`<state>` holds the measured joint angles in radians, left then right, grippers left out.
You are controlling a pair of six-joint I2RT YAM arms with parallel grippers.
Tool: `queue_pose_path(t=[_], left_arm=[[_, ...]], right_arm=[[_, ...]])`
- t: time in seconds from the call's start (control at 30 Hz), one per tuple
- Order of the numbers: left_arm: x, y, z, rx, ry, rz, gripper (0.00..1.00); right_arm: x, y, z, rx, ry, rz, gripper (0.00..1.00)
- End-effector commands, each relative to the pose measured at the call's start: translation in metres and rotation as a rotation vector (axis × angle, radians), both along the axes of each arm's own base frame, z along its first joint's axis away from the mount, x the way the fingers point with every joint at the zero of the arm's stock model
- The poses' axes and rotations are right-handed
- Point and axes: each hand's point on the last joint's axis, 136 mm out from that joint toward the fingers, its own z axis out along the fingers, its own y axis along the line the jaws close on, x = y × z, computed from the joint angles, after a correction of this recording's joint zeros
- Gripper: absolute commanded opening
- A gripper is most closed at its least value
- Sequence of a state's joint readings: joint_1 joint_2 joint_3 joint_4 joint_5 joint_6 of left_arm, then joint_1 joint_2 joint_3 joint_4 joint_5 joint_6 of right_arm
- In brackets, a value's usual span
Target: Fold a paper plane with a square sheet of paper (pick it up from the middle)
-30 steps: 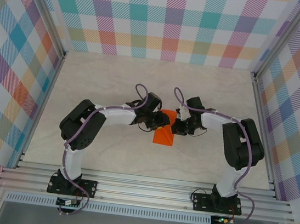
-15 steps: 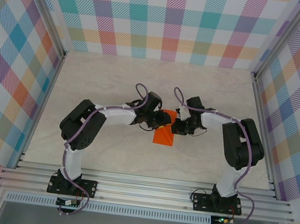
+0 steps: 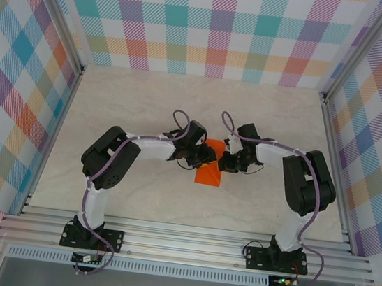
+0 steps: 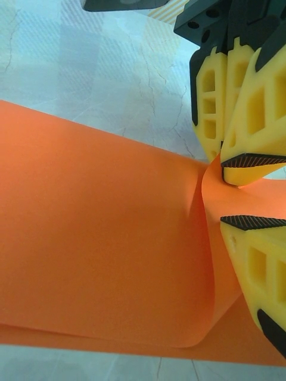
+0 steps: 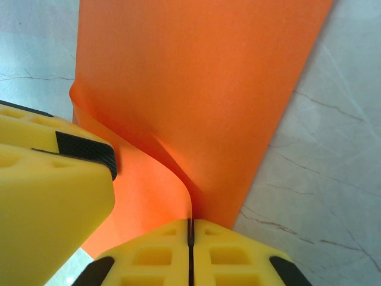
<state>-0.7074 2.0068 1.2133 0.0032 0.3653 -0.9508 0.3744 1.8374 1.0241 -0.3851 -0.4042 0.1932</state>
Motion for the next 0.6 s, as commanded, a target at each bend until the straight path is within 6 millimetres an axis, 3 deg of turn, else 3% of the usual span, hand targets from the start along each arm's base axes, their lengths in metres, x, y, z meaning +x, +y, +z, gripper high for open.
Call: queue_pose_path(t=[0.0,0.4,0.57], left_arm=[[-0.007,0.002,-0.015,0.038,0.021,0.006,0.30],[-0.011,0.012,-0.034,0.079,0.054,0.042,0.28],[-0.010,0.012,-0.033,0.078,0.049,0.044,0.27]], right_arm=[[0.009,0.001,0.002,0.005,-0.019,0.014,0.08],[0.013,-0.001,0.018,0.010,-0.050,-0.022,0.24],[0.009,-0.008,0.040,0.017,-0.094,-0.056,0.33]])
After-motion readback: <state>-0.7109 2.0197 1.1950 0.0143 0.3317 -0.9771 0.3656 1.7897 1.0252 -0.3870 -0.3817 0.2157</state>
